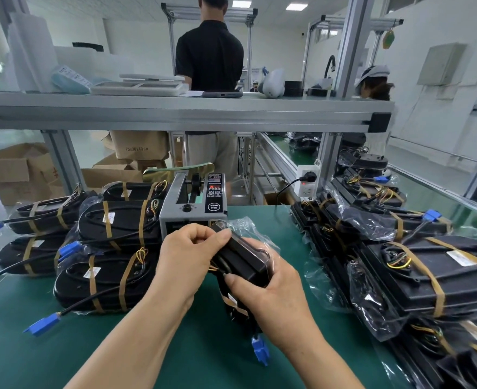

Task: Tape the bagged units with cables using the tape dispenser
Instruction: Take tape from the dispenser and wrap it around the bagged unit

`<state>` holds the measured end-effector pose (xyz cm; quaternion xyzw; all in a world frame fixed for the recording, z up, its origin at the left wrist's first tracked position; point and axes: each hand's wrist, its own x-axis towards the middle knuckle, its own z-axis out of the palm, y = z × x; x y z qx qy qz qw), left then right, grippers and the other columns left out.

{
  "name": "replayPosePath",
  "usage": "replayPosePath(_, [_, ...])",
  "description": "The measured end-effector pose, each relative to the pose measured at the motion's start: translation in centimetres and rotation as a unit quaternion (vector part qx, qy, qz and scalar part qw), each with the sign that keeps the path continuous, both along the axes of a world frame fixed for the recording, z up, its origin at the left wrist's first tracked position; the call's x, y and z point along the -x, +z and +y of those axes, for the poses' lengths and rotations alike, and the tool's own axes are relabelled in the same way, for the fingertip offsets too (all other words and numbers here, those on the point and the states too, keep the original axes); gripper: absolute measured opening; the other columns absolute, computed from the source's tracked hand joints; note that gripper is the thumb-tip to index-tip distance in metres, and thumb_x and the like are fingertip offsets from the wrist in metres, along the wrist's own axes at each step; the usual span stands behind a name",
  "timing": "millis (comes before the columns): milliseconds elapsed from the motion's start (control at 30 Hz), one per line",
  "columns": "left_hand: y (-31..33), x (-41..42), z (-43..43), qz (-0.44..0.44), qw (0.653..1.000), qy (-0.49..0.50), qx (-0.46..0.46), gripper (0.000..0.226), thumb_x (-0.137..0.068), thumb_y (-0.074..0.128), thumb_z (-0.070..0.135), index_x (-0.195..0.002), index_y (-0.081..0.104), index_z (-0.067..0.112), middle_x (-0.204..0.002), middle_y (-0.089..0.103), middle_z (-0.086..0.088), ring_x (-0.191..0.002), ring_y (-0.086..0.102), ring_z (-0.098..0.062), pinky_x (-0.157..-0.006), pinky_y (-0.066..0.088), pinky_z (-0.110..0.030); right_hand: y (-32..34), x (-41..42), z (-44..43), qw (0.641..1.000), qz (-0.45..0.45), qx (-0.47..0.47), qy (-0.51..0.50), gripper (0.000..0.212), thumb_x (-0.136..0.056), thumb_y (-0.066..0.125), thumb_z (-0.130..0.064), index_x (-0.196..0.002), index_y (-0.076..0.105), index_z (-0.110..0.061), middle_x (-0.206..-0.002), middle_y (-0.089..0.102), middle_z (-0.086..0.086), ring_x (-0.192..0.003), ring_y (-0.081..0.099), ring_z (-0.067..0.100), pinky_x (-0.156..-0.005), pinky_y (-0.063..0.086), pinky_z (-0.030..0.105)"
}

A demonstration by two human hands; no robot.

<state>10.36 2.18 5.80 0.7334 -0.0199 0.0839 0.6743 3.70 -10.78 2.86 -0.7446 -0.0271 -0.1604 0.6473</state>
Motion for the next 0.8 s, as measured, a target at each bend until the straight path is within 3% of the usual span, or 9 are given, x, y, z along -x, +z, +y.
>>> replayPosePath(100, [0.0,0.1,0.2,-0.020,0.998,-0.039,-0.039,0.024,-0.069,0.086,0.030,-0.074,0.068,0.016,-0.064,0.054,0.003,-0.057,0.049,-0.007,-0.057,0.046,-0.019,0.0,0.0,-0.3,1.000,-0.003,-0.009,0.000,0.044,-0.067,0.073,-0.023,-0.107,0.069,-0.039,-0.088,0.074,-0.010,-0.073,0.069,0.006,-0.058,0.052,0.014])
replayPosePath(233, [1.0,0.0,0.8,-0.015,0.991,-0.086,-0.101,0.052,-0.041,0.089,0.044,-0.076,0.064,0.014,-0.055,0.047,0.011,-0.052,0.044,-0.006,-0.055,0.042,-0.025,0.1,0.1,-0.3,1.000,-0.005,-0.017,0.010,0.044,-0.067,0.073,-0.021,-0.105,0.070,-0.042,-0.086,0.075,-0.011,-0.070,0.065,-0.001,-0.058,0.050,0.011])
replayPosePath(400, [1.9,-1.4,2.4,-0.029,0.975,-0.070,-0.211,0.049,-0.049,0.093,0.040,-0.064,0.055,0.015,-0.045,0.048,0.009,-0.042,0.040,-0.005,-0.051,0.034,-0.027,-0.6,-0.2,-0.3,1.000,0.011,-0.016,0.022,0.050,-0.062,0.074,-0.032,-0.110,0.067,-0.046,-0.091,0.075,-0.010,-0.080,0.068,0.007,-0.071,0.059,0.032])
replayPosePath(533, [2.1,-1.8,3.0,-0.034,0.965,-0.059,-0.252,0.053,-0.048,0.090,0.048,-0.062,0.052,0.014,-0.042,0.047,0.007,-0.037,0.037,-0.004,-0.048,0.030,-0.027,-0.7,-0.3,-0.5,1.000,0.007,0.008,0.024,0.049,-0.062,0.073,-0.034,-0.105,0.065,-0.055,-0.095,0.075,-0.017,-0.085,0.070,0.003,-0.077,0.060,0.030])
replayPosePath(600, [1.7,-1.7,3.1,-0.027,0.968,-0.045,-0.246,0.059,-0.040,0.084,0.058,-0.070,0.057,0.015,-0.053,0.055,0.006,-0.046,0.044,-0.007,-0.051,0.035,-0.028,-0.7,-0.1,-0.6,1.000,0.005,0.008,0.027,0.049,-0.063,0.074,-0.032,-0.104,0.065,-0.056,-0.096,0.074,-0.017,-0.087,0.070,0.003,-0.079,0.061,0.033])
replayPosePath(667, [0.9,-1.6,3.0,-0.014,0.981,-0.038,-0.191,0.064,-0.038,0.082,0.055,-0.090,0.062,0.023,-0.084,0.063,0.001,-0.070,0.057,-0.013,-0.062,0.044,-0.029,-0.6,0.2,-0.8,1.000,0.000,0.004,0.030,0.049,-0.063,0.074,-0.030,-0.103,0.066,-0.056,-0.098,0.074,-0.016,-0.089,0.069,0.003,-0.078,0.060,0.027])
replayPosePath(733, [0.1,-1.2,2.8,0.014,0.991,-0.097,-0.093,0.075,-0.047,0.084,0.046,-0.116,0.060,0.028,-0.108,0.062,0.003,-0.094,0.061,-0.011,-0.076,0.046,-0.024,-0.5,0.6,-0.8,0.999,-0.010,-0.005,0.035,0.048,-0.062,0.074,-0.028,-0.099,0.067,-0.059,-0.100,0.074,-0.016,-0.090,0.069,0.002,-0.073,0.056,0.018])
replayPosePath(800, [-1.0,-0.5,2.4,0.054,0.981,-0.188,0.000,0.080,-0.054,0.088,0.049,-0.125,0.062,0.024,-0.117,0.068,-0.001,-0.105,0.065,-0.014,-0.084,0.047,-0.025,-0.7,0.9,-0.8,0.999,-0.014,-0.028,0.041,0.047,-0.061,0.074,-0.024,-0.099,0.070,-0.051,-0.100,0.075,-0.013,-0.091,0.070,0.003,-0.072,0.055,0.016])
